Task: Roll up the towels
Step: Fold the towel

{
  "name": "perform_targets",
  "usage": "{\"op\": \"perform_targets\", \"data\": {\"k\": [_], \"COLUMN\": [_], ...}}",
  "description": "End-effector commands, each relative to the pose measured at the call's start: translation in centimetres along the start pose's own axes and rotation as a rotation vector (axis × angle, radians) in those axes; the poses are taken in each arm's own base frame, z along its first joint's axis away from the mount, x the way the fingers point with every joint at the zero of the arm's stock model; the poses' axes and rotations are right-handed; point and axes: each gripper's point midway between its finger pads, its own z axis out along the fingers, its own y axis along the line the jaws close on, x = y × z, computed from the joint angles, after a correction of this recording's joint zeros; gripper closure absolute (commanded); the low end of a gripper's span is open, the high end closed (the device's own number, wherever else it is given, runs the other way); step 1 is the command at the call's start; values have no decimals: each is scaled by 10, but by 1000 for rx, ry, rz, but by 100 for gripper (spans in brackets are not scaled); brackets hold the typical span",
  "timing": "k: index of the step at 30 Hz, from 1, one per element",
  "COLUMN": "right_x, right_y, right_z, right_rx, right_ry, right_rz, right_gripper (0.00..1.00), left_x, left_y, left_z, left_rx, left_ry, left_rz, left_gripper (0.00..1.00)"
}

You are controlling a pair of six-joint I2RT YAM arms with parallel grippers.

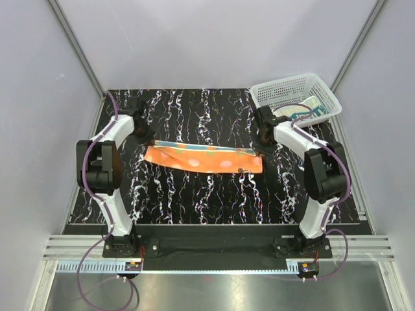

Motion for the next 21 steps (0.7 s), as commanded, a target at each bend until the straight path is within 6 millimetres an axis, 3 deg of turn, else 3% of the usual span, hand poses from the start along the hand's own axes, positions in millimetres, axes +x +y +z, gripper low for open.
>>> {"op": "perform_targets", "data": {"k": [1,2,3,4,5,6,7,8,10,11,13,14,15,17,18,21], "right_x": [-20,-20,-23,-25,-27,-31,-33,-39,-40,-44,-32,-31,-14,-6,15,43], "right_y": [10,9,9,8,5,1,-2,-5,-15,-16,-21,-20,-21,-17,-20,-22], "right_z": [5,10,9,9,6,3,0,-10,-20,-35,-41,-55,-51,-62,-55,-48], "right_rx": [-14,-5,0,7,19,38,49,45,62,40,13,-28,-62,-142,-169,-223], "right_ry": [-38,-31,-35,-42,-46,-67,-78,-105,-130,-160,-149,-165,-123,-128,-68,-9], "right_rz": [1,-1,-1,-2,-8,-15,-20,-18,-30,-24,-28,-18,-18,4,21,65], "right_gripper": [98,75,58,44,28,23,21,19,17,17,16,16,16,16,16,16], "left_x": [-25,-25,-31,-32,-37,-41,-44,-51,-56,-61,-62,-62,-59,-52,-44,-22], "left_y": [-19,-20,-23,-24,-28,-28,-29,-33,-36,-36,-36,-35,-38,-38,-43,-48], "left_z": [2,5,8,8,4,0,-5,-17,-30,-43,-56,-69,-76,-90,-93,-97], "left_rx": [36,31,31,31,37,38,39,54,73,70,79,85,94,112,122,148], "left_ry": [-35,-25,-27,-27,-40,-55,-69,-103,-130,-164,-190,-218,-230,-262,-263,-266], "left_rz": [25,31,35,41,48,56,61,67,80,81,89,88,98,112,132,163], "left_gripper": [95,89,79,56,45,35,29,15,5,4,4,4,4,4,4,4]}}
